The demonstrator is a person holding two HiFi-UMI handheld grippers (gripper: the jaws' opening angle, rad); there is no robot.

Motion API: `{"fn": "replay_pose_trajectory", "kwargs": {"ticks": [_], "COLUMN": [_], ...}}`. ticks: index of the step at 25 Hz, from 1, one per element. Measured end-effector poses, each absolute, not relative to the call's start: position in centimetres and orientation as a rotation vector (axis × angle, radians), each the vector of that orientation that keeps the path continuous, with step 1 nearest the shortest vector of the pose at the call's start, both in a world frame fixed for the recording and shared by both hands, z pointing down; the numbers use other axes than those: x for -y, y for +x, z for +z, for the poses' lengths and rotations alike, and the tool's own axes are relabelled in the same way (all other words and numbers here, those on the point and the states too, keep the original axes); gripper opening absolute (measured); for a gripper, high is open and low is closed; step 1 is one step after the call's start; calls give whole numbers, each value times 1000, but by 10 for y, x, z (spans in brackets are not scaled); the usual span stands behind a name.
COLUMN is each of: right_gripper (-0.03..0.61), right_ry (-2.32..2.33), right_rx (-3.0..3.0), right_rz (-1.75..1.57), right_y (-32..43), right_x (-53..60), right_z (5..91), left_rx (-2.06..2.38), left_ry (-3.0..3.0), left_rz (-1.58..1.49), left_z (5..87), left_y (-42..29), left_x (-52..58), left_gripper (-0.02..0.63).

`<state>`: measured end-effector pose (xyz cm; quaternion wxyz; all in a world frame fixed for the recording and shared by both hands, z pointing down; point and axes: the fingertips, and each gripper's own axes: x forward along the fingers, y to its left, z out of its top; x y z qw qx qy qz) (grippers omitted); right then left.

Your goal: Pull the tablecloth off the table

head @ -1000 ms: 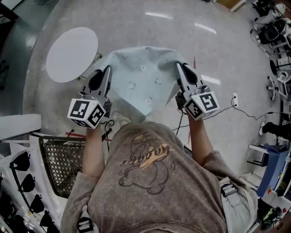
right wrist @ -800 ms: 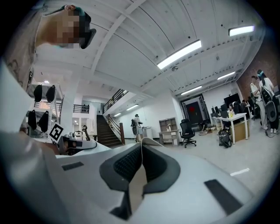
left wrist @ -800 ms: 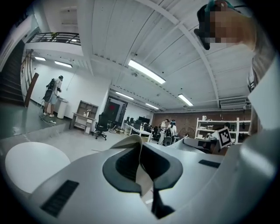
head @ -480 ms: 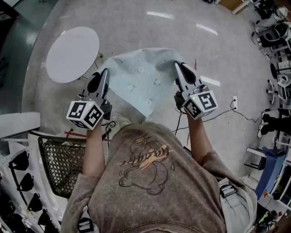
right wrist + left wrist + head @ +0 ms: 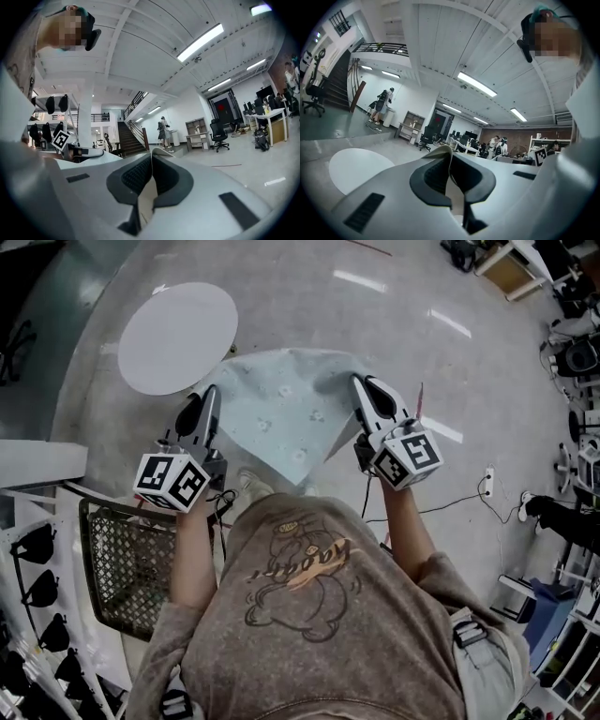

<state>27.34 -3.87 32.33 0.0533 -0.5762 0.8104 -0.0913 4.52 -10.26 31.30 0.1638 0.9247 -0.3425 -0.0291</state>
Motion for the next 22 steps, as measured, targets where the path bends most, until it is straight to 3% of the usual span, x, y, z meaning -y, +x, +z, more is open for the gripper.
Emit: {"fn": "replay_pose_trajectory", "kwargs": {"ticks": [22], "right_gripper": [9], "right_ry": [-1544], "right_rx": [-2693], "right_rz": [-310], "right_y": [119], "right_x": [125], "right_z": [346], "left_rx": [1323], "left_ry": [2564], "left_rz": [24], "left_z": [330], "left_y": [-105], "left_x": [130], "left_gripper": [20]}}
